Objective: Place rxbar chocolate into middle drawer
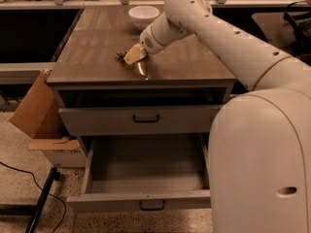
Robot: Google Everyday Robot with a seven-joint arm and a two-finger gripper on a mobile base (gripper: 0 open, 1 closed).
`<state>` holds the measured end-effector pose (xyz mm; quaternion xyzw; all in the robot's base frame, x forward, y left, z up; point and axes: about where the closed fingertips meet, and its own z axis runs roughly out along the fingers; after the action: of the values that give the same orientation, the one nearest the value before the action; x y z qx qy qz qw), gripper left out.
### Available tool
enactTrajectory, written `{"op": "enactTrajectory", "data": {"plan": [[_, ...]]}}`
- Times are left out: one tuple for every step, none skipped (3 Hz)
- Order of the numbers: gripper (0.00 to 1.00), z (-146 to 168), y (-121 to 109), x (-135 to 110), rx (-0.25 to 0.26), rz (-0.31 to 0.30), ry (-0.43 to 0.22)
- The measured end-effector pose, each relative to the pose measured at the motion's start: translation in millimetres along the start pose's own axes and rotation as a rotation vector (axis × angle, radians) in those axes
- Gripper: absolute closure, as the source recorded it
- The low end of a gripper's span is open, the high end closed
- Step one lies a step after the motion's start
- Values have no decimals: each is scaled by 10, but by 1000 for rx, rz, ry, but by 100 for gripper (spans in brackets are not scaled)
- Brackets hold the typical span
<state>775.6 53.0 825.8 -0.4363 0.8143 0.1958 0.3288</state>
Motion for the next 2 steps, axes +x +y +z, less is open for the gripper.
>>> {"op": "enactTrajectory", "data": {"plan": [[100, -2, 0, -2, 0, 0, 0], [100, -75, 16, -31, 4, -8, -16]]}}
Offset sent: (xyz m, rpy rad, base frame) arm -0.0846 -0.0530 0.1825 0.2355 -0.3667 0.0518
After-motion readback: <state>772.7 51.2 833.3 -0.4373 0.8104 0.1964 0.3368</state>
